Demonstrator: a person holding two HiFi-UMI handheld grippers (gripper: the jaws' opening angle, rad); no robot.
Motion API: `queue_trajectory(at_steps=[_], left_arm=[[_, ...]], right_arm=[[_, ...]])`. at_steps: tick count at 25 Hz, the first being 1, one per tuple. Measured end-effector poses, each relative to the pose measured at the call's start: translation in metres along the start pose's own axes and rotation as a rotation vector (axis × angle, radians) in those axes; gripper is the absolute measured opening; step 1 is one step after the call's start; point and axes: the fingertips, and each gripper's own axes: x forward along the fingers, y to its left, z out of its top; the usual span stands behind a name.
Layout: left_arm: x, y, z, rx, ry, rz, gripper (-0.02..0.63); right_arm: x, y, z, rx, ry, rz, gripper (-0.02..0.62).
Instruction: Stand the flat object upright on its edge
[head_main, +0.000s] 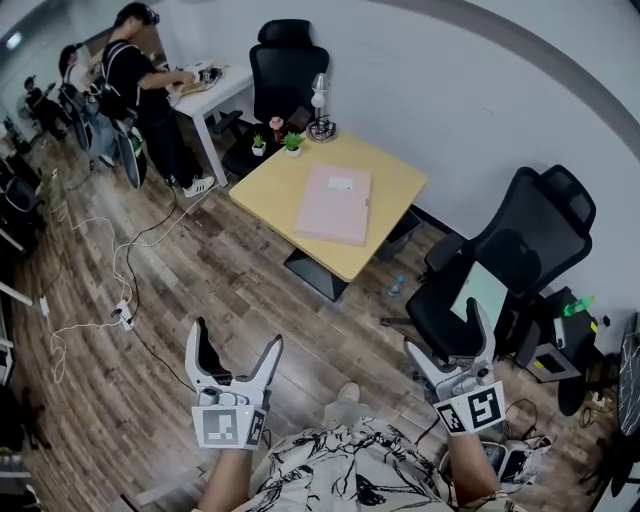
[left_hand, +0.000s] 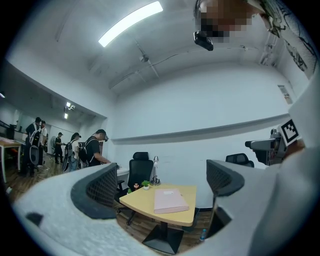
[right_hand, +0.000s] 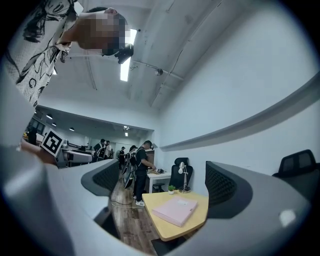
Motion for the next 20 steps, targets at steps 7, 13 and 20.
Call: queue_trajectory(at_steps=[7,13,20], left_arm=[[0.034,-0.002,-0.005,0.011,0.009,0.032,0.545],[0.054,-0.010,-0.008,0.013,0.019,0.069,0.545],[0.065,-0.009,-0.021,-0.003,0.048,0.098,0.545]], right_arm=[[0.030,-0.032,-0.010,0.015,-0.007,0.024,0.535],[0.049,-0.056,-0.020,0.035,-0.008,0.058,0.535],[0.074,-0.064,-0.037,0.067,0.013,0.094,0.535]])
